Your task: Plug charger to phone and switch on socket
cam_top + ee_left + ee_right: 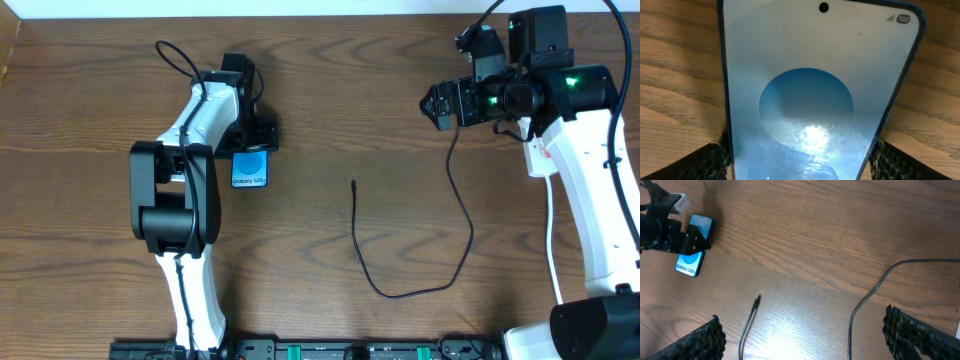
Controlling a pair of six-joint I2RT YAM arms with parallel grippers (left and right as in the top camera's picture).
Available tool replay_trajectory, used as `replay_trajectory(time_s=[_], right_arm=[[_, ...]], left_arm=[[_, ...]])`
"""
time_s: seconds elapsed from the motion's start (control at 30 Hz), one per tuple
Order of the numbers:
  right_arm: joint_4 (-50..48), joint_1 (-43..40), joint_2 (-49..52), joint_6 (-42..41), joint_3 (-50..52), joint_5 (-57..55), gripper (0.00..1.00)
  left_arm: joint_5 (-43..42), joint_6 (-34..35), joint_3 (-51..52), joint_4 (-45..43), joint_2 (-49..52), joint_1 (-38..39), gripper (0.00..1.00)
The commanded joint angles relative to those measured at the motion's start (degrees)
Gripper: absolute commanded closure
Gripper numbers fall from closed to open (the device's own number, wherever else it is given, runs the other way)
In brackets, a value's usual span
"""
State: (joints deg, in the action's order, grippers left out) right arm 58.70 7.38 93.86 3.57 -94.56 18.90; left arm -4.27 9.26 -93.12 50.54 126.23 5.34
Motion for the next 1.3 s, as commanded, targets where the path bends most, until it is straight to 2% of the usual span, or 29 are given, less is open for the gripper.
replay_trajectory(time_s=[0.0,0.23,1.27], right_arm=[[0.07,0.35,0.28,0.33,-0.90,0.52,0.01],[0.07,0.35,0.28,0.33,-0.90,0.55,0.01],[0.07,0.33,0.28,0.35,-0.90,0.52,0.01]], left_arm=[[-2.36,0.50,2.21,-1.44,2.56,-0.24,0.14],[-2.36,0.50,2.21,-2.23,2.56,-0.24,0.24],[-2.38,0.50,0.13,0.35,-2.38,-0.24,0.26]])
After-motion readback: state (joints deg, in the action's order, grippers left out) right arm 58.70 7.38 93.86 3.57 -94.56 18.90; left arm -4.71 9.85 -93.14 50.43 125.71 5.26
